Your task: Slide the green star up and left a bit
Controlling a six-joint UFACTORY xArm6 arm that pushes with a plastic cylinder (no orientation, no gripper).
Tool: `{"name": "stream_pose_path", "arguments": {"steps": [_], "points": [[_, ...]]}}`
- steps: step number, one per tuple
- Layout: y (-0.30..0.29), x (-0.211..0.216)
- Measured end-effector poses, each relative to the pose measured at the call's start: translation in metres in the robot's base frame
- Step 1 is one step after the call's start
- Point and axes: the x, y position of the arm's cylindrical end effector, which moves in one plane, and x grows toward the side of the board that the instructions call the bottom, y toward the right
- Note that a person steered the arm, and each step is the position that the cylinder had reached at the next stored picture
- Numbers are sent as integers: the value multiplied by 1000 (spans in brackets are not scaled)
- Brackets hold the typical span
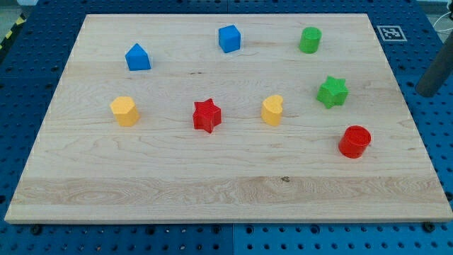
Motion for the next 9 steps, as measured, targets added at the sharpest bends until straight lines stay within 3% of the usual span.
{"name": "stream_pose_path", "arguments": {"steps": [2,4,5,9], "points": [[-33,37],[-93,37],[-128,29],[-145,-21]]}}
